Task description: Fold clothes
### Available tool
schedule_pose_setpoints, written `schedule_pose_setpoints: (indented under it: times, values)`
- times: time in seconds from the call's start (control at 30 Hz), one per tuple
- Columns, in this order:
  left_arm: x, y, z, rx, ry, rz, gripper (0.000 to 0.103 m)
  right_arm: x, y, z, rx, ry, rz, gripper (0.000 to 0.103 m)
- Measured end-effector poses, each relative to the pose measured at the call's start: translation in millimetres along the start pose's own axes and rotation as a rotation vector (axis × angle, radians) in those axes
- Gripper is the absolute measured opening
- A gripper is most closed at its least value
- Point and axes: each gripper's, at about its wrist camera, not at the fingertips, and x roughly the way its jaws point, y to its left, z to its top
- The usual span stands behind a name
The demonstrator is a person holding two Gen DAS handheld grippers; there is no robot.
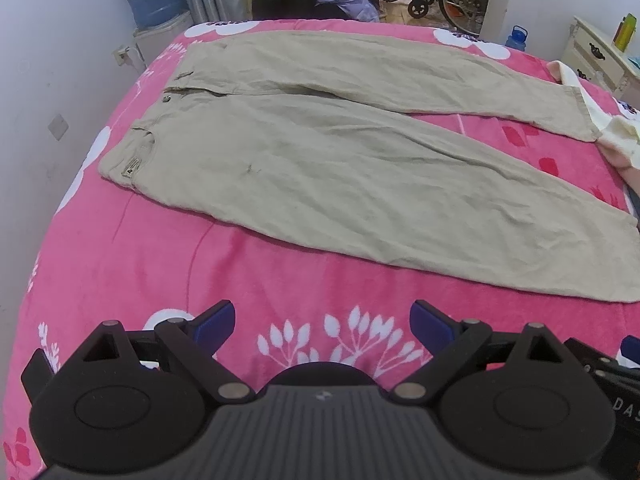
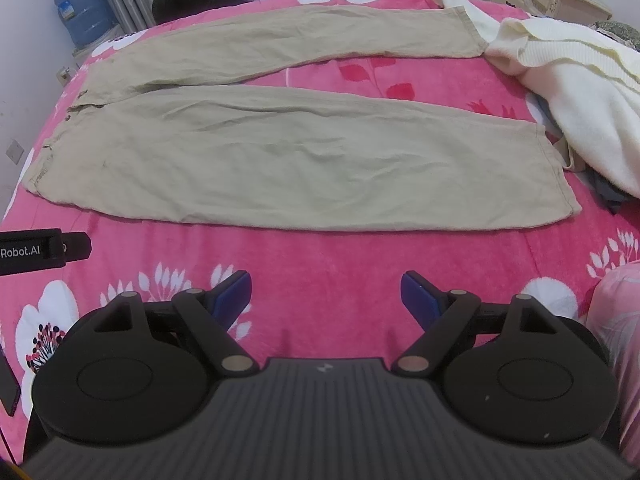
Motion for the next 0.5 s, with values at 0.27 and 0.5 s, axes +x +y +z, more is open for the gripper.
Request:
schedule_pose_setpoints:
  times: [0.27, 0.5]
  values:
    - [-0.1, 2.2, -3.0, 0.009, -0.001, 0.005, 0.095, 2.4, 0.0, 0.1, 0.006, -0.006, 0.0, 0.082]
    - [-1.0, 6.9, -1.9, 0.013, -0.017, 0.006, 0.095, 3.4, -0.3, -0.4, 0.002, -0.001, -0.009, 0.082]
